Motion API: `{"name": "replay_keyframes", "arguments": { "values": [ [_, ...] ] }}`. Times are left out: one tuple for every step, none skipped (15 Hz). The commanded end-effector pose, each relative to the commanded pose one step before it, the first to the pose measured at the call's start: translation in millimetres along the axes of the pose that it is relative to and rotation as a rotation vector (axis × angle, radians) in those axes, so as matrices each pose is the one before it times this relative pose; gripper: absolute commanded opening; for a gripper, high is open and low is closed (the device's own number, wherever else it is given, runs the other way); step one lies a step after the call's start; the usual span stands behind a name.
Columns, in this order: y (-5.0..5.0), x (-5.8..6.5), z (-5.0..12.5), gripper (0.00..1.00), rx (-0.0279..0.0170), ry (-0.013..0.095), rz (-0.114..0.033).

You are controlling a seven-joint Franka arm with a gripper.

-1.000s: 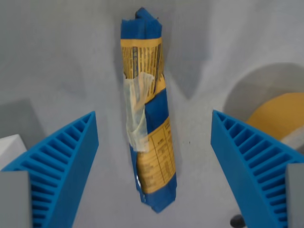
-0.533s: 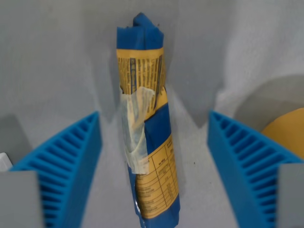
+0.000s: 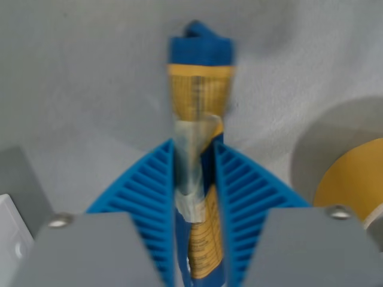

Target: Pick up the blue bag

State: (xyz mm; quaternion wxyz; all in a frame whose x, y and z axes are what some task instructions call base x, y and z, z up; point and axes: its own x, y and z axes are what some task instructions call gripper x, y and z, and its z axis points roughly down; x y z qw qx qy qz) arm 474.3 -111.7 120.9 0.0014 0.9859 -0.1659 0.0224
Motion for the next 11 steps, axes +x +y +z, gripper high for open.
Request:
{"name": "replay_keyframes", "arguments": {
  "values": [
    [-1.60, -7.00, -0.96, 0.00, 0.05847, 0.0978, 0.0180],
    [0.00, 0.00, 0.00, 0.00, 0.00000, 0.0000, 0.0000],
    [0.00, 0.00, 0.00, 0.00, 0.00000, 0.0000, 0.0000],
    [0.00, 0.00, 0.00, 0.00, 0.00000, 0.0000, 0.0000],
    [-0.29, 2.59, -5.00, 0.00, -0.00013, -0.0002, -0.0004],
    [0.47, 0.76, -5.00, 0.00, -0.00068, -0.0038, 0.0003],
    [0.33, 0.32, -5.00, 0.00, -0.00096, -0.0053, 0.0001],
    [0.14, -0.60, -5.00, 0.00, -0.00121, -0.0071, -0.0001],
    [0.44, -1.17, -5.00, 0.00, -0.00176, -0.0089, 0.0001],
    [0.38, -0.68, -5.00, 0.00, -0.00201, -0.0077, 0.0002],
    [0.11, -0.28, -5.00, 0.00, -0.00253, -0.0066, -0.0008]
  ]
}}
